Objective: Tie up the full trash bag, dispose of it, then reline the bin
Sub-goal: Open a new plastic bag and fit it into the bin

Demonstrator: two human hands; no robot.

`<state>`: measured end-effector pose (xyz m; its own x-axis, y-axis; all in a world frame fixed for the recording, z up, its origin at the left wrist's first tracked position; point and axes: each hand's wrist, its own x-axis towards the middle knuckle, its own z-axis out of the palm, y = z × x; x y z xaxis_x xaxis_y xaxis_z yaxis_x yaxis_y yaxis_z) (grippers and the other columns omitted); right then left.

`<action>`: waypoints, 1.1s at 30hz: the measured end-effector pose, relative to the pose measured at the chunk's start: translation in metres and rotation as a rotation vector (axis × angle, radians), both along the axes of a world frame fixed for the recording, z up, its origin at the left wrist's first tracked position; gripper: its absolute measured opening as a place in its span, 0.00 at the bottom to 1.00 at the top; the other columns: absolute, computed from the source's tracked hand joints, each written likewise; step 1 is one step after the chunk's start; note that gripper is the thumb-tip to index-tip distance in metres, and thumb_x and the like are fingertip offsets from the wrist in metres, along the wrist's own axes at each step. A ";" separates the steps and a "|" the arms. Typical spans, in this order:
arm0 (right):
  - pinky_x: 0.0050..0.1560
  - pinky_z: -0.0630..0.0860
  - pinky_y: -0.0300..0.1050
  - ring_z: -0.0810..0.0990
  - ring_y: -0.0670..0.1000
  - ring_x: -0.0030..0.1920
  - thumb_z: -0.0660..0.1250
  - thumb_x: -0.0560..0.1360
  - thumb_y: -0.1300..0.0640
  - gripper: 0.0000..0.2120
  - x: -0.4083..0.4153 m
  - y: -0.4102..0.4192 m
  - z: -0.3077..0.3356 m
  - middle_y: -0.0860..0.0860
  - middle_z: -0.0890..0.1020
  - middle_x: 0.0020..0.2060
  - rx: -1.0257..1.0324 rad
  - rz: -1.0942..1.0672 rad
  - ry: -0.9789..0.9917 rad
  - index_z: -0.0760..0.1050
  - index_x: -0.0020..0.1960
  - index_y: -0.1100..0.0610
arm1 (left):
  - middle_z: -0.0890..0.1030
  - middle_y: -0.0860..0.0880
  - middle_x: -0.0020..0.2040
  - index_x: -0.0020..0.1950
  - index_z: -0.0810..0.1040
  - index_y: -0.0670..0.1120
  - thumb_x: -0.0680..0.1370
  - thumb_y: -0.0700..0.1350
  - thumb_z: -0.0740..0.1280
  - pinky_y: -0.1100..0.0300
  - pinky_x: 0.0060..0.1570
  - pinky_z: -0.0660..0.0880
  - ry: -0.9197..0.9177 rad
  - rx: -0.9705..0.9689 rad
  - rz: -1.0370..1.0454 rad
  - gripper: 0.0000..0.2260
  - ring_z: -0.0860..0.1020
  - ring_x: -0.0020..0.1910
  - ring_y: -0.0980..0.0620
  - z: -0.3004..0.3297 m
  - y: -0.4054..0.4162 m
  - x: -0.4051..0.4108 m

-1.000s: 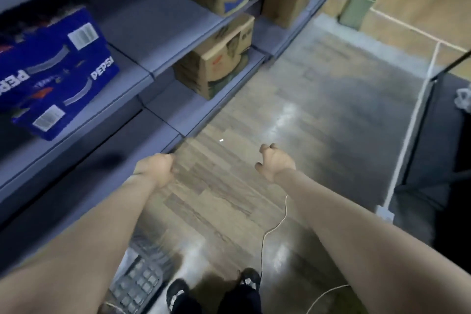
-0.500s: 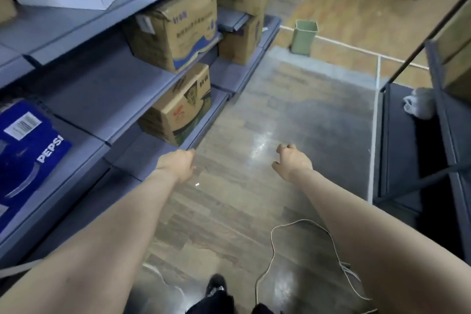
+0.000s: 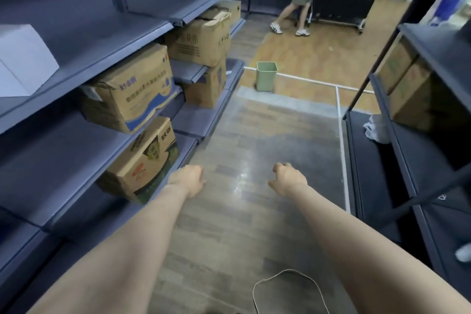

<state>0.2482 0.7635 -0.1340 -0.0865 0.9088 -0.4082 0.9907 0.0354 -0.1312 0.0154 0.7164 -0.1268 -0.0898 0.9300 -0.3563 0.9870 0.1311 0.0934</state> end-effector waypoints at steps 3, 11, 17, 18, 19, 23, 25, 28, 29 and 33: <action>0.59 0.71 0.48 0.73 0.59 0.63 0.59 0.78 0.54 0.21 0.015 0.033 0.008 0.57 0.69 0.66 -0.008 -0.025 -0.013 0.65 0.69 0.58 | 0.78 0.42 0.59 0.59 0.71 0.42 0.81 0.49 0.59 0.51 0.53 0.74 -0.014 0.022 -0.004 0.12 0.76 0.57 0.40 0.007 0.034 0.013; 0.58 0.73 0.48 0.74 0.57 0.63 0.60 0.78 0.53 0.21 0.015 0.151 0.025 0.57 0.73 0.64 -0.017 0.063 -0.079 0.66 0.68 0.58 | 0.75 0.42 0.60 0.57 0.71 0.42 0.80 0.50 0.61 0.53 0.54 0.72 -0.053 -0.024 -0.006 0.13 0.75 0.58 0.41 0.016 0.140 0.003; 0.57 0.73 0.50 0.74 0.59 0.63 0.60 0.78 0.52 0.22 0.008 0.243 0.056 0.58 0.73 0.64 0.049 0.057 -0.055 0.64 0.69 0.59 | 0.72 0.42 0.57 0.55 0.71 0.42 0.79 0.52 0.62 0.48 0.55 0.73 -0.068 0.021 -0.040 0.14 0.75 0.54 0.40 0.030 0.231 -0.011; 0.56 0.73 0.50 0.74 0.59 0.62 0.60 0.78 0.53 0.22 0.009 0.255 0.057 0.58 0.73 0.64 0.049 0.063 -0.062 0.64 0.69 0.59 | 0.72 0.43 0.56 0.55 0.70 0.42 0.80 0.52 0.62 0.49 0.54 0.73 -0.065 0.023 -0.049 0.13 0.75 0.53 0.40 0.032 0.245 -0.008; 0.55 0.73 0.49 0.74 0.59 0.62 0.60 0.78 0.52 0.22 0.012 0.266 0.057 0.58 0.73 0.64 0.043 0.073 -0.075 0.64 0.69 0.59 | 0.71 0.43 0.56 0.55 0.70 0.42 0.80 0.51 0.61 0.50 0.53 0.73 -0.058 0.023 -0.061 0.13 0.75 0.53 0.41 0.034 0.259 -0.004; 0.57 0.72 0.51 0.73 0.59 0.63 0.59 0.78 0.52 0.21 0.034 0.314 0.050 0.58 0.72 0.65 0.001 0.097 -0.147 0.65 0.69 0.58 | 0.72 0.43 0.57 0.56 0.71 0.42 0.80 0.51 0.61 0.51 0.52 0.72 -0.016 -0.003 -0.120 0.13 0.75 0.54 0.42 0.036 0.316 0.022; 0.58 0.73 0.51 0.73 0.59 0.63 0.59 0.78 0.52 0.21 0.048 0.344 0.045 0.57 0.72 0.65 -0.023 0.097 -0.164 0.65 0.69 0.58 | 0.72 0.43 0.58 0.56 0.71 0.42 0.80 0.51 0.60 0.51 0.52 0.73 -0.004 -0.013 -0.139 0.13 0.75 0.55 0.42 0.036 0.349 0.036; 0.60 0.73 0.51 0.72 0.59 0.64 0.60 0.78 0.52 0.22 0.071 0.393 0.043 0.56 0.71 0.66 -0.034 0.114 -0.168 0.65 0.70 0.57 | 0.73 0.42 0.58 0.56 0.71 0.41 0.81 0.51 0.60 0.50 0.53 0.73 -0.006 -0.005 -0.147 0.13 0.74 0.55 0.41 0.036 0.397 0.059; 0.60 0.72 0.51 0.72 0.59 0.65 0.60 0.78 0.52 0.22 0.079 0.410 0.043 0.56 0.71 0.67 -0.029 0.112 -0.162 0.64 0.70 0.57 | 0.73 0.42 0.58 0.57 0.71 0.41 0.81 0.51 0.60 0.50 0.53 0.73 -0.006 -0.001 -0.145 0.13 0.74 0.56 0.41 0.037 0.414 0.067; 0.61 0.72 0.51 0.72 0.58 0.65 0.59 0.78 0.54 0.22 0.104 0.469 0.037 0.57 0.70 0.67 -0.040 0.106 -0.143 0.64 0.70 0.58 | 0.74 0.42 0.57 0.56 0.71 0.41 0.81 0.50 0.60 0.51 0.51 0.73 -0.008 0.013 -0.143 0.12 0.75 0.54 0.41 0.041 0.472 0.091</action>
<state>0.3517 1.2323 -0.0971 -0.1193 0.8805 -0.4588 0.9904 0.1381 0.0075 0.1062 1.1886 -0.0859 0.0470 0.9376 -0.3445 0.9947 -0.0123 0.1024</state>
